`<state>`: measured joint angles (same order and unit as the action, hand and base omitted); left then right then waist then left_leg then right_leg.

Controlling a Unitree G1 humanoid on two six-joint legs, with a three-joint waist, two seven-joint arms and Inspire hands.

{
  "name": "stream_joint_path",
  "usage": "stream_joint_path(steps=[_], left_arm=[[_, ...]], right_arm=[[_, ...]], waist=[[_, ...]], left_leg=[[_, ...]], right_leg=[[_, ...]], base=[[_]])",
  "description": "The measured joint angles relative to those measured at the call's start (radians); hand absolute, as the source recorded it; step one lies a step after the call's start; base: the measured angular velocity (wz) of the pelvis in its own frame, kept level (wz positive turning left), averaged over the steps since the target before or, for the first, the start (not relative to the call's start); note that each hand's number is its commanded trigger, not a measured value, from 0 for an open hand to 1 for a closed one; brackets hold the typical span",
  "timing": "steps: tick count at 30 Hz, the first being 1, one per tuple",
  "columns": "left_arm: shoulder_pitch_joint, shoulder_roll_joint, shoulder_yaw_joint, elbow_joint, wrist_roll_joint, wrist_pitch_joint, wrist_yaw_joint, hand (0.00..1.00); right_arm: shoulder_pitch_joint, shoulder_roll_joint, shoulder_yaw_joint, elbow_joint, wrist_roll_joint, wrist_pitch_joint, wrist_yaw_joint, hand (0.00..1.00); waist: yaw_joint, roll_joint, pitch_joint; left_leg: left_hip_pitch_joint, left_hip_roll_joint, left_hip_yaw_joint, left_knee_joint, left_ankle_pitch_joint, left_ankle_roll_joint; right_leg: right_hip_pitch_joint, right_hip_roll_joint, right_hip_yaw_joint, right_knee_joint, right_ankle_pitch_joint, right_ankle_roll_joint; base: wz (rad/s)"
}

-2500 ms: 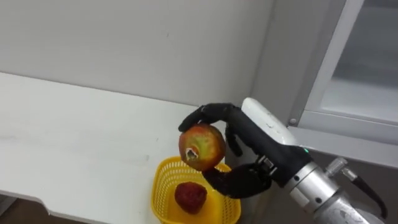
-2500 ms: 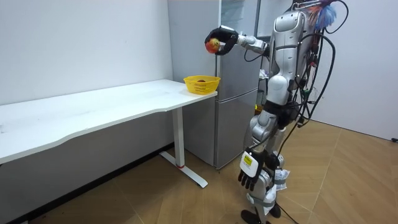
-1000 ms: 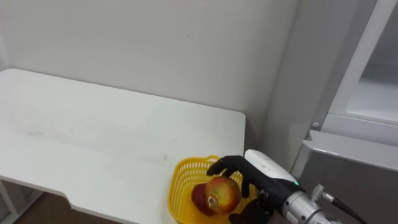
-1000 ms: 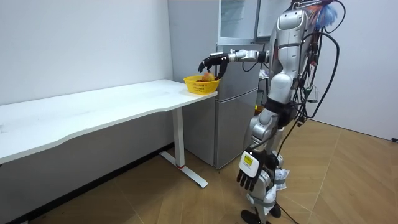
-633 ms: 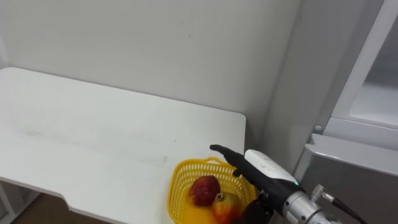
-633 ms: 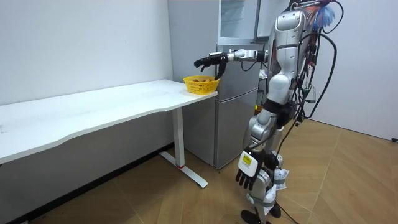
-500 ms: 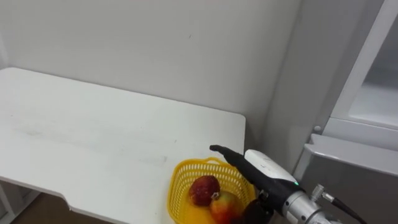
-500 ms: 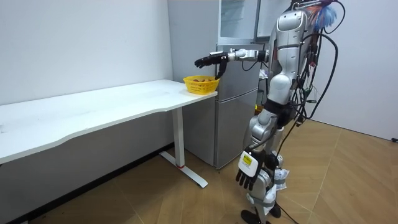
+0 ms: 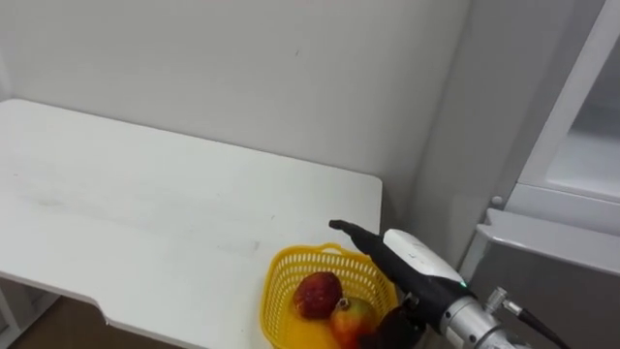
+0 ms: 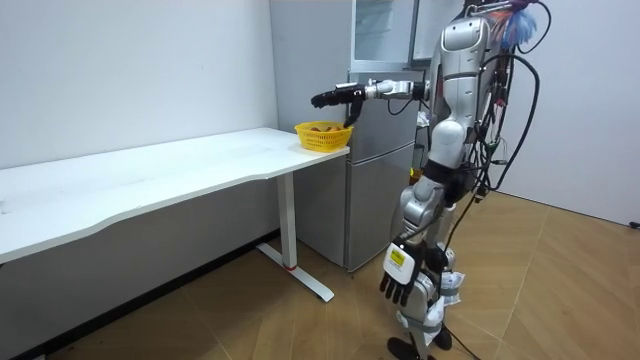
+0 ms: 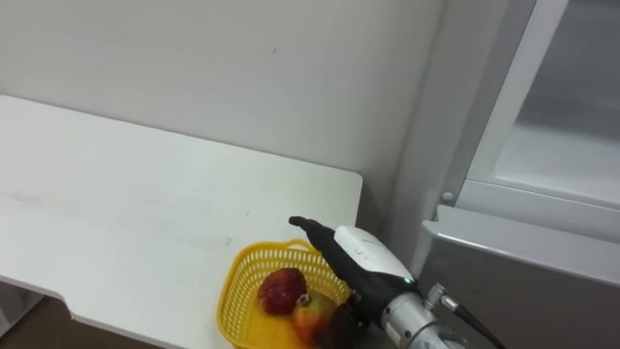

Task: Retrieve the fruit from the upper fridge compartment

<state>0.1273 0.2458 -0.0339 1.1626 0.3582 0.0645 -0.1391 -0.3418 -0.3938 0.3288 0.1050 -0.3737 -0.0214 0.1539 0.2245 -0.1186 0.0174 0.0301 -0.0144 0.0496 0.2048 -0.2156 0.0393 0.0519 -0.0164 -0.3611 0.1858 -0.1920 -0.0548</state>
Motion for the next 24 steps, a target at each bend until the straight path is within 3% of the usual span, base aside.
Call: stream_joint_path(steps=[6,13,18,24], left_arm=[[0.006,-0.002,0.004,-0.006,-0.004,0.001,0.009,0.00],[0.036,-0.019,0.011,-0.016,0.001,0.001,0.022,0.00],[0.043,-0.032,0.011,-0.020,0.001,0.000,0.026,0.00],[0.042,-0.035,0.011,-0.021,0.003,-0.001,0.029,0.00]], right_arm=[[0.000,0.013,-0.015,0.000,0.108,0.001,0.001,0.00],[0.006,0.042,-0.040,-0.058,0.248,0.000,0.003,0.00],[0.025,0.051,-0.047,-0.116,0.310,-0.002,0.001,0.00],[0.113,0.089,-0.087,-0.233,0.327,-0.003,-0.001,0.00]], waist=[[-0.005,0.006,-0.0012],[-0.026,0.039,-0.0221],[-0.039,0.063,-0.0176],[-0.082,0.069,-0.0193]], left_leg=[[-0.001,0.001,0.001,0.001,0.000,0.000],[0.002,0.002,0.009,0.001,-0.001,0.002],[0.015,0.003,0.030,-0.006,-0.001,0.002],[0.016,0.003,0.036,0.000,-0.001,0.003]], right_leg=[[-0.001,0.000,0.002,0.006,0.000,0.000],[-0.001,-0.001,0.013,0.013,0.000,0.000],[0.000,0.000,0.035,0.018,0.000,0.000],[-0.001,0.001,0.045,0.016,0.001,0.001]], base=[[0.00],[-0.01],[-0.12],[-0.03]])
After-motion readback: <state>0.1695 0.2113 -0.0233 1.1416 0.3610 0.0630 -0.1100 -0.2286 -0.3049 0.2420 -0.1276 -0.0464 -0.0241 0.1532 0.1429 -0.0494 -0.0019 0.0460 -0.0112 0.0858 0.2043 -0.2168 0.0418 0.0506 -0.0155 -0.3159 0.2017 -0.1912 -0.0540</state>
